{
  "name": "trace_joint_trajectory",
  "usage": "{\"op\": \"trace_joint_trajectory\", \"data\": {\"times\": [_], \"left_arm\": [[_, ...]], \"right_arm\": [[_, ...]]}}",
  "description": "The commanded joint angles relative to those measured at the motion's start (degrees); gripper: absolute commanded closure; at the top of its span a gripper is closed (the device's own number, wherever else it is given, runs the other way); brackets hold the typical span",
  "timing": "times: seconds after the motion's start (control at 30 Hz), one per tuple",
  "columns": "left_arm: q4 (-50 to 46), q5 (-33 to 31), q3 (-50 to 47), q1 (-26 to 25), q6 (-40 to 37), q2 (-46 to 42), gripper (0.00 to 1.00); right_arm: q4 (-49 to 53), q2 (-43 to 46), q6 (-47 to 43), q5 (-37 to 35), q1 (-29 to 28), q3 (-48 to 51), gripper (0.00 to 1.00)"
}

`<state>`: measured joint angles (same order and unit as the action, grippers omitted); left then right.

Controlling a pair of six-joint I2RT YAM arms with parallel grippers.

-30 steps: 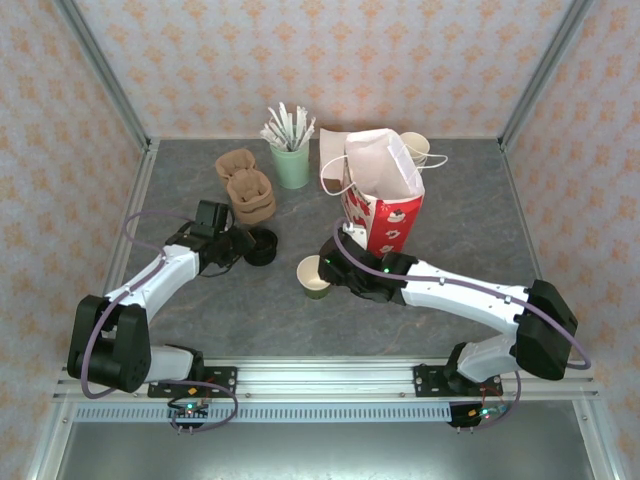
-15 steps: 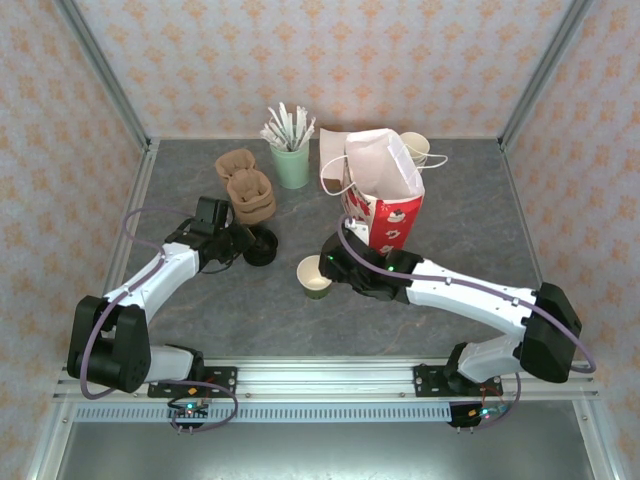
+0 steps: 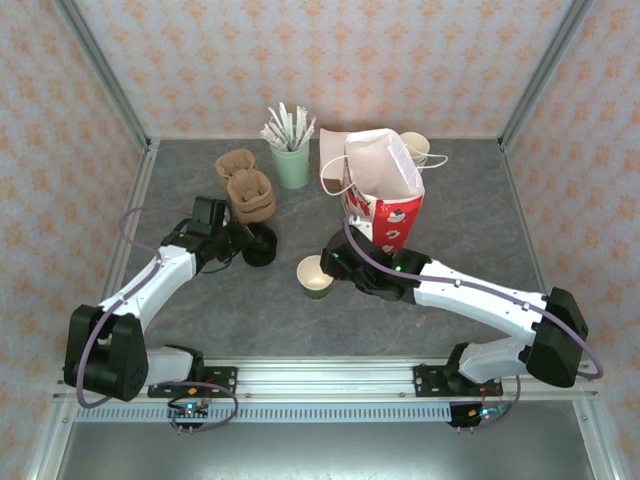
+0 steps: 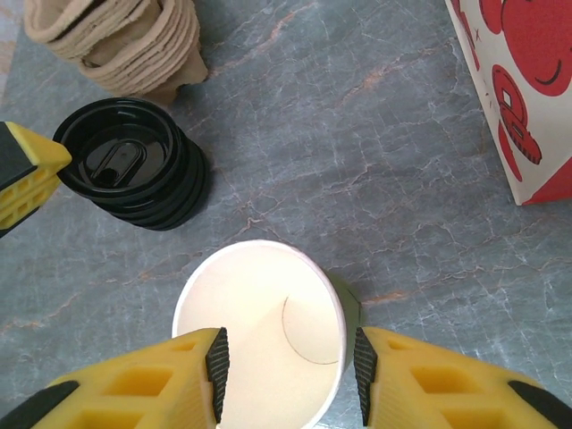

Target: Pack the takeout coffee

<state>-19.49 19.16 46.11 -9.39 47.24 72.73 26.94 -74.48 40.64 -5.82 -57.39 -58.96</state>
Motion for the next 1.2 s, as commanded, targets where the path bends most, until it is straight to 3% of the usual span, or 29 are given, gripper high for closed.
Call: {"op": "trace_joint_trajectory", "data": {"times": [0.0, 0.23, 0.37, 0.63, 0.83, 1.17], "left_arm": [[-0.42, 0.49, 1.79, -0.23, -1.84, -3.10, 0.89], [-1.65, 3.64, 3.34, -0.24, -4.12, -9.73, 0.89], [-3.79, 7.37, 6.64, -0.76, -6.19, -13.90, 0.88], [-7.34, 14.30, 14.09, -6.83, -11.42, -20.11, 0.88], [-7.90, 14.66, 16.82, -13.26, -14.16, -21.39, 0.87], [-4.13, 15.96, 16.39, -17.59, -14.26, -20.88, 0.87]], "right_arm": [[-2.14, 2.00, -0.68, 1.96, 0.95, -1.77, 0.56], [-8.46, 3.80, 0.55, 12.67, 4.43, -1.82, 0.56], [-9.77, 4.20, -0.87, 15.38, 4.73, -4.22, 0.54], [-10.61, 4.79, -4.21, 19.03, 4.75, -8.86, 0.51], [-12.95, 8.23, -5.74, 20.37, 4.74, -9.24, 0.46], [-11.95, 11.72, -7.04, 17.78, 4.74, -8.63, 0.43]]}}
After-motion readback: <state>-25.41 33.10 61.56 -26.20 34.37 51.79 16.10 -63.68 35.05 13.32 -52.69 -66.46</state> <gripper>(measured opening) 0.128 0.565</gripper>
